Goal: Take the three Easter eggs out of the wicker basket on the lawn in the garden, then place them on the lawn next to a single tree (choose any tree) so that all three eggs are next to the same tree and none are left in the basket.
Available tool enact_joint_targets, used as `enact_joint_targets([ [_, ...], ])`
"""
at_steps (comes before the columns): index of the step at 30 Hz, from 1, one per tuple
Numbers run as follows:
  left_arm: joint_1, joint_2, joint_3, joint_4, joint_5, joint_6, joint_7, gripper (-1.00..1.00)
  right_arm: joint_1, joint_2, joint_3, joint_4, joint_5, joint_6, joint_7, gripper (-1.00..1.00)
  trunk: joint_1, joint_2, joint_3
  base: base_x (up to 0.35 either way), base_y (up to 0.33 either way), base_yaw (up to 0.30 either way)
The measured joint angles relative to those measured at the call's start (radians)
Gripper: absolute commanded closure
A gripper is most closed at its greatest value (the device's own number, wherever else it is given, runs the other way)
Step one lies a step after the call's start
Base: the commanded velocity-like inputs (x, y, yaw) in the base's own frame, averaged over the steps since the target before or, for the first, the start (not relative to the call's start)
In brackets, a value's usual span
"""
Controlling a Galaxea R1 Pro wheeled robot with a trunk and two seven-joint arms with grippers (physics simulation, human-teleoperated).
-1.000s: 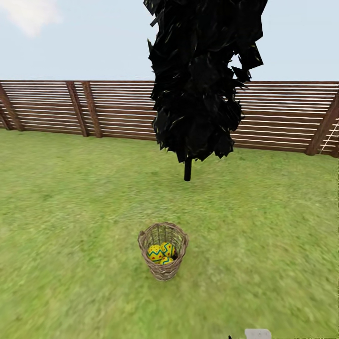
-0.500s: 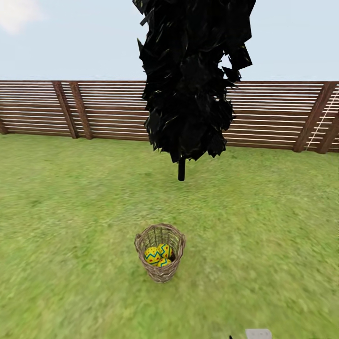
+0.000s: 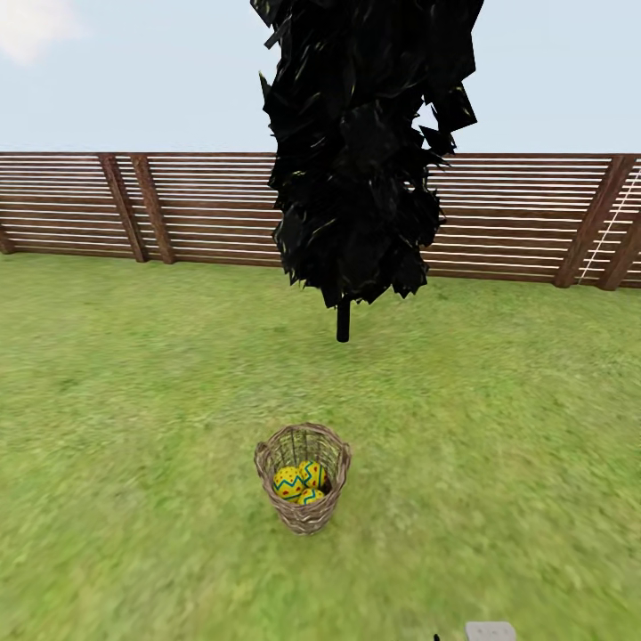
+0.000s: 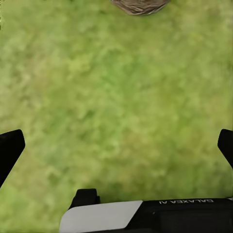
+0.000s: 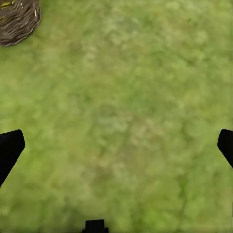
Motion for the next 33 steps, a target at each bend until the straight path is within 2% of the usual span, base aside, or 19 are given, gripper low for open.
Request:
enact_joint_targets([
  [18, 0.0, 0.009, -0.003, 0.009, -0.002, 0.0, -0.001, -1.0, 0.0, 0.003, 0.005, 0.0, 0.002, -0.003, 0.001, -1.0, 0.0, 0.0, 0.0, 0.0, 0.0, 0.0],
  [19, 0.0, 0.012, 0.009, -0.002, 0.007, 0.003, -0.005, -1.0, 0.0, 0.0, 0.004, 0.001, 0.002, -0.003, -0.001, -1.0, 0.0, 0.0, 0.0, 0.0, 0.0, 0.0],
  [26, 0.0, 0.012, 0.008, -0.124, 0.016, 0.017, -0.012, -1.0, 0.0, 0.004, 0.005, 0.015, 0.003, -0.003, -0.001, -1.0, 0.0, 0.0, 0.0, 0.0, 0.0, 0.0],
  [30, 0.0, 0.013, 0.005, -0.167, 0.058, 0.018, -0.103, -1.0, 0.0, 0.005, 0.006, 0.019, 0.003, -0.003, -0.001, -1.0, 0.0, 0.0, 0.0, 0.0, 0.0, 0.0],
  [31, 0.0, 0.017, 0.006, -0.199, 0.077, 0.019, -0.194, -1.0, 0.0, 0.005, 0.006, 0.02, 0.003, -0.003, -0.001, -1.0, 0.0, 0.0, 0.0, 0.0, 0.0, 0.0],
  [33, 0.0, 0.022, 0.015, -0.225, 0.088, 0.025, -0.262, -1.0, 0.0, 0.005, 0.006, 0.02, 0.003, -0.003, -0.001, -1.0, 0.0, 0.0, 0.0, 0.0, 0.0, 0.0],
])
